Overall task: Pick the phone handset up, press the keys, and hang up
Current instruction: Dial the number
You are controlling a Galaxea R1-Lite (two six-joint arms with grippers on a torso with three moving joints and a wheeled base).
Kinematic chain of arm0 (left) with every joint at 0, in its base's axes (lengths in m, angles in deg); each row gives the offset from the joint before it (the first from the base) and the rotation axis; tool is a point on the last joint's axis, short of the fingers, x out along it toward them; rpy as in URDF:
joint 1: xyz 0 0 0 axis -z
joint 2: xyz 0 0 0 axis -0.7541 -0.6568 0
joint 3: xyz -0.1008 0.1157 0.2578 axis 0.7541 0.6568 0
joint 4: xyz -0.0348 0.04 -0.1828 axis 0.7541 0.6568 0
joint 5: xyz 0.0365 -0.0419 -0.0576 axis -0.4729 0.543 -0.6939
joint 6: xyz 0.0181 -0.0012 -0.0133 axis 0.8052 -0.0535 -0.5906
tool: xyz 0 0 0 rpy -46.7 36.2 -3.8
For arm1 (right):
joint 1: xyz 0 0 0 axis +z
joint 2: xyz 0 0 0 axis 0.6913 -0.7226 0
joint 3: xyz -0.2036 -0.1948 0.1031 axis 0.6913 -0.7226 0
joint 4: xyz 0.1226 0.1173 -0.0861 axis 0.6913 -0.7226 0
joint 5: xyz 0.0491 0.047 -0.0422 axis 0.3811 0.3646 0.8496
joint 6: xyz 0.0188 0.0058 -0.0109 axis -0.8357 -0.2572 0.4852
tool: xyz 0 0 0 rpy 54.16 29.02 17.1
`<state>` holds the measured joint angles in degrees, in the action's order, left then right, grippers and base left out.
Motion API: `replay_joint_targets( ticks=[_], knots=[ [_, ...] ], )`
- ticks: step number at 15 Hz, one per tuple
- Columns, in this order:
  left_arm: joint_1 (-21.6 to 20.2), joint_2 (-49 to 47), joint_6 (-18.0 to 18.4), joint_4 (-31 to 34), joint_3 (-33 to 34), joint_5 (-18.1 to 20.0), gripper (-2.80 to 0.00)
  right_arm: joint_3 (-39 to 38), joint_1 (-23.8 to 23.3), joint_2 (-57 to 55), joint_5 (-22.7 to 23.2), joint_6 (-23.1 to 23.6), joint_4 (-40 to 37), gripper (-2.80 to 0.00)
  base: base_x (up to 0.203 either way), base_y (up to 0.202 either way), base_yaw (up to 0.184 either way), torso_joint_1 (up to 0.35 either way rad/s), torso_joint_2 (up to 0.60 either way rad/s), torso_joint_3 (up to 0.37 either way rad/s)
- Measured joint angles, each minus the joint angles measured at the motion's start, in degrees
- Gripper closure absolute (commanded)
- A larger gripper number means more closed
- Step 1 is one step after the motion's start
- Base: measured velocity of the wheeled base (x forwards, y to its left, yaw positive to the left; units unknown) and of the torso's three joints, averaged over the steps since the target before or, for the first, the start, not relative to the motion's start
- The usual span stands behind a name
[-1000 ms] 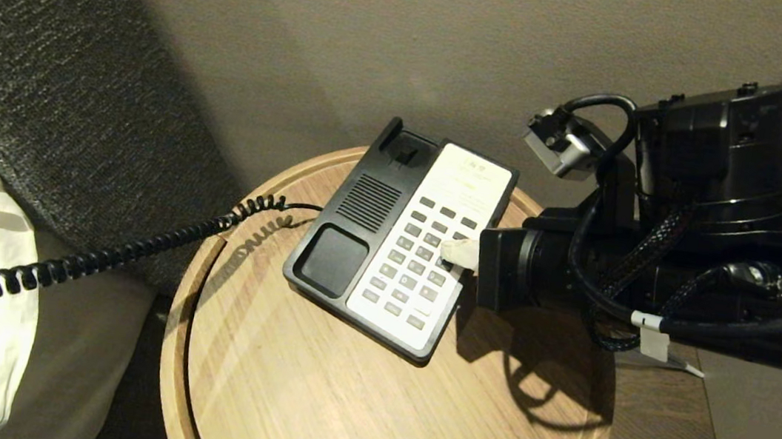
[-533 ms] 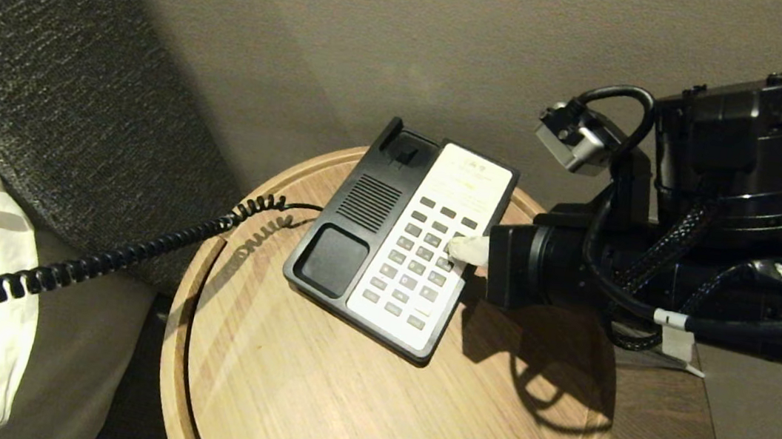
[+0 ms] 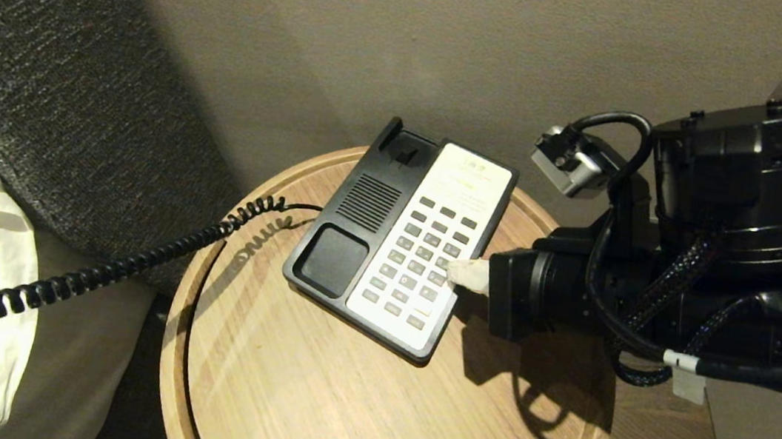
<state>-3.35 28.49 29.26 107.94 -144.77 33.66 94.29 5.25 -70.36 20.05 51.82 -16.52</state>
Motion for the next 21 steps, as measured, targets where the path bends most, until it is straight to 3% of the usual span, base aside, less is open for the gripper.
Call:
replay_joint_targets(
  ticks=[21],
  knots=[
    [0.0,0.8,-0.3,0.0,0.3,-0.1,0.00,0.1,0.7,-0.4,1.2,-0.5,0.2,0.00,0.000,0.000,0.000,0.000,0.00,0.000]
  ],
)
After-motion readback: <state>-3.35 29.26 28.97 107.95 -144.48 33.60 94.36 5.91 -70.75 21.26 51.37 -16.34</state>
